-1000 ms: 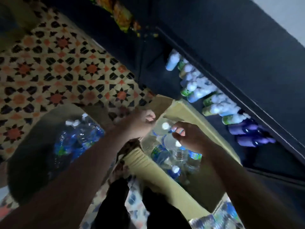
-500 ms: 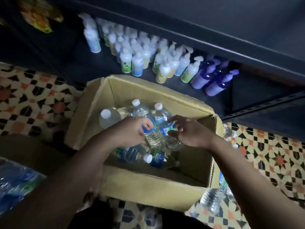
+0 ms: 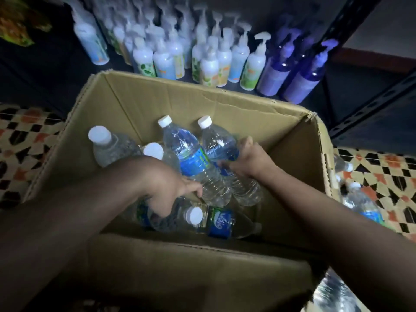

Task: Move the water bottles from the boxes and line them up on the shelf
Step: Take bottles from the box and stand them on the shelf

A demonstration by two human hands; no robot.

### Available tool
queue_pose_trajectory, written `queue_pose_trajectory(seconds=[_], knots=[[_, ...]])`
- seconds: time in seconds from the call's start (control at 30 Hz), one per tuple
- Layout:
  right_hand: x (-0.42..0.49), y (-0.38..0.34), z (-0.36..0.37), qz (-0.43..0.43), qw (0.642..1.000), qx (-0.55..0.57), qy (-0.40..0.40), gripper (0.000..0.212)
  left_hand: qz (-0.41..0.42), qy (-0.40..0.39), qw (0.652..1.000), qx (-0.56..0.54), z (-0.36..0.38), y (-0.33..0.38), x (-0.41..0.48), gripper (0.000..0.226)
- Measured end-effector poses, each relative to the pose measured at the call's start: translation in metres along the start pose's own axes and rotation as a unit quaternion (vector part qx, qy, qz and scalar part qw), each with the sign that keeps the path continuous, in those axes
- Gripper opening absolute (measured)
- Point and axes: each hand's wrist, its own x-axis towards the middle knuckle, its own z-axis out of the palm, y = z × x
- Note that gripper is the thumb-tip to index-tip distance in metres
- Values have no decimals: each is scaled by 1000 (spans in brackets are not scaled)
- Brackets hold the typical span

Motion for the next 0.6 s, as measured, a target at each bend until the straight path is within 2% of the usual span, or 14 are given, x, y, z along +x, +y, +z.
queue_pose_trajectory(seconds=[0.13,0.2,0.27,0.3,0.4,0.6], knots=[[8,1,20,-5,997,82,-9,97,38,34,999,-8,27,2,27,92],[7,4,31,-24,996,81,21,93,70,82,993,-51,42,0,35,77],[4,6,35,-45,996,59,56,88,88,159,980,-88,50,-6,40,51],[4,7,33,-49,995,55,66,85,81,186,974,-101,51,-9,41,46],[0,9,29,-51,994,61,79,84,46,235,962,-130,52,-11,32,54],[-36,30,27,-54,988,96,113,85,-11,336,928,-159,59,-14,12,56]])
